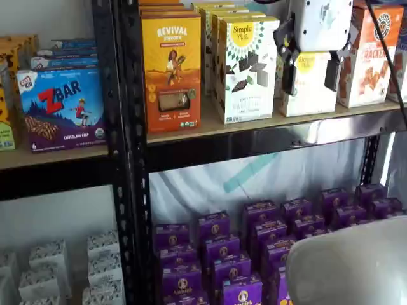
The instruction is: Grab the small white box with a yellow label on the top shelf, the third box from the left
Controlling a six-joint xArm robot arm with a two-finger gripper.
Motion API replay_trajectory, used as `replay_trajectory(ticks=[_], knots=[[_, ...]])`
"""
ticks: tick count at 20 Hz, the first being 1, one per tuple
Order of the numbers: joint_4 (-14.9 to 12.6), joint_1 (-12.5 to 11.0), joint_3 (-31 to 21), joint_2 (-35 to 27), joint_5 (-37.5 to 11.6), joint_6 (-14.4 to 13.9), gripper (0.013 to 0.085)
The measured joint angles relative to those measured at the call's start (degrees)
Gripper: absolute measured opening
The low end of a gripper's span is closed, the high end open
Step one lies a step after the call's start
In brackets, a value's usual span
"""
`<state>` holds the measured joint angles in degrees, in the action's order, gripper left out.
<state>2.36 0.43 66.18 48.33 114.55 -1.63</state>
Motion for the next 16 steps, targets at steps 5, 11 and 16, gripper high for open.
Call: replay_trajectory(ticks=[5,11,16], knots=[[3.6,-3.2,1.4,-1.6,3.1,1.5,0.085],[1.7,-2.3,1.0,-0.8,1.3,1.5,0.085],[0.3,-1.3,-0.7,0.5,-2.5,1.2,0.085]])
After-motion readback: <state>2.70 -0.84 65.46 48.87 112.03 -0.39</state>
